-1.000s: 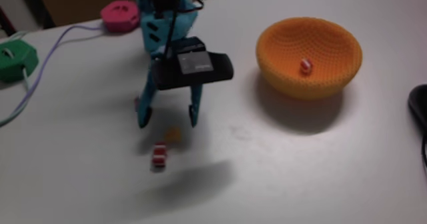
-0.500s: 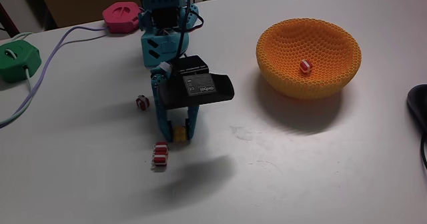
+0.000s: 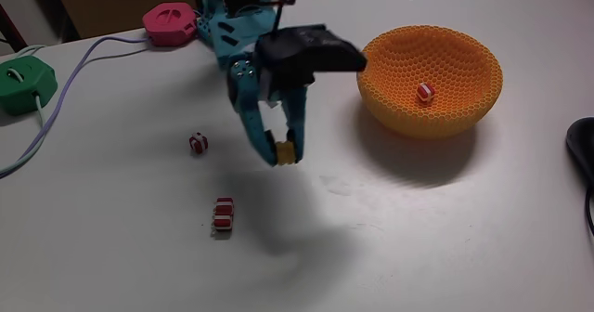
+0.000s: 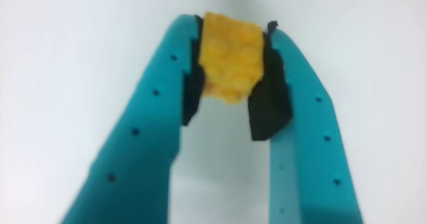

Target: Place cube pieces into the yellow basket

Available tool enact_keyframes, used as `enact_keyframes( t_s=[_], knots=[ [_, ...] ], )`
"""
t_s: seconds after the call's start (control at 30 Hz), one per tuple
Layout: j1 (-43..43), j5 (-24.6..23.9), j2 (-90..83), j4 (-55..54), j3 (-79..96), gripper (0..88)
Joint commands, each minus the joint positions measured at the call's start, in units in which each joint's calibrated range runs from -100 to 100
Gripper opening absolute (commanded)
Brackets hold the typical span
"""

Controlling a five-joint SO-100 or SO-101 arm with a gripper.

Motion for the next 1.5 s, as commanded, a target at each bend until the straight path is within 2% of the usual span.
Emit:
enact_keyframes(
  t_s=[0.0,0.1,0.27,0.33,0.4,0.43,0.63,0.73,0.87,1.03,1.1,1.23,1.47],
  knots=[
    [-12.1,-0.78,-10.29,17.76,-5.36,0.0],
    [-21.6,-2.54,-10.19,31.31,-13.45,0.0],
    [-33.72,-8.79,-9.34,39.56,-17.98,0.2],
    [-37.26,-10.26,-9.43,40.26,-17.98,12.5],
    [-40.34,-13.28,-9.34,43.13,-18.94,35.6],
    [-41.36,-14.07,-9.34,43.21,-18.65,41.4],
    [-43.51,-14.95,-9.43,43.65,-17.88,47.8],
    [-37.26,-10.06,-9.53,43.82,-20.1,49.2],
    [-19.46,-3.13,-9.15,39.48,-23.95,46.6],
    [-1.01,-2.98,-1.58,23.32,-22.79,43.4],
    [4.12,-2.83,2.02,20.54,-22.98,42.1],
    [10.08,-3.03,6.85,14.02,-19.61,41.6],
    [11.29,-4.74,11.59,3.16,-9.41,43.0]
  ],
)
